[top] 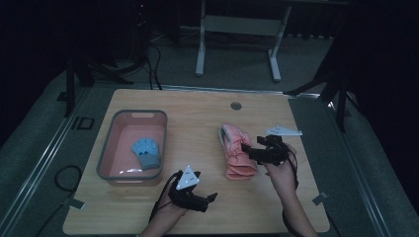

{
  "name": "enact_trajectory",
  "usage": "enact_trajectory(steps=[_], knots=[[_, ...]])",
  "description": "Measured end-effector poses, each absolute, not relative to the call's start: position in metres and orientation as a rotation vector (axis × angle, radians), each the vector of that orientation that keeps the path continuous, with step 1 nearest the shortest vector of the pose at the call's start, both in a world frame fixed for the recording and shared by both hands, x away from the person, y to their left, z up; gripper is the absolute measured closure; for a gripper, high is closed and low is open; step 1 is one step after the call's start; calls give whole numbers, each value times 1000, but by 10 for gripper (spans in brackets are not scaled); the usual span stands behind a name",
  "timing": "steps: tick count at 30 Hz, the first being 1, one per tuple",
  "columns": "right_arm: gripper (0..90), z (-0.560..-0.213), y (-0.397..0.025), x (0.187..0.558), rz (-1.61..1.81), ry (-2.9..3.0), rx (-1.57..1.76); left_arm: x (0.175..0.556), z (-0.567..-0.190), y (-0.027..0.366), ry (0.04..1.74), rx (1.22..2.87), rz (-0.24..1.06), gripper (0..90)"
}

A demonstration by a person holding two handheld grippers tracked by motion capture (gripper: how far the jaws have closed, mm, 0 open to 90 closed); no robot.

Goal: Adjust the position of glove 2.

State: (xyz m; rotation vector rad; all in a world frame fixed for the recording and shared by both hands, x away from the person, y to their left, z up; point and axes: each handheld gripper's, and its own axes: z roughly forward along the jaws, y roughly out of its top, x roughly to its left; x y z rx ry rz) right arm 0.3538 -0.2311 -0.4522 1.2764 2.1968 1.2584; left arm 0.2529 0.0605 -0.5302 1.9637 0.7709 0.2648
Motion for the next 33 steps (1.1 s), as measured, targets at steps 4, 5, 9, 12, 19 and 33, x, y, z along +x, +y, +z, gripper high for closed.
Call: enact_trajectory(steps=[4, 5, 9, 12, 19, 33], knots=[[167, -452, -243, 355, 1256, 2197, 1282, 257, -525, 57, 794, 1973, 254, 78], [161, -453, -250, 357, 1250, 2206, 1285, 259, -521, 55, 796, 1976, 260, 78], [159, -455, -256, 358, 1234, 2217, 1216, 263, -512, 52, 792, 1981, 284, 78], [146, -457, -259, 358, 1197, 2216, 1119, 270, -499, 49, 773, 1984, 303, 78], [144, -459, -268, 362, 1194, 2222, 1098, 300, -471, 33, 769, 1979, 332, 79], [567, -464, -267, 380, 1182, 2293, 1162, 361, -452, -13, 760, 2042, 380, 330]])
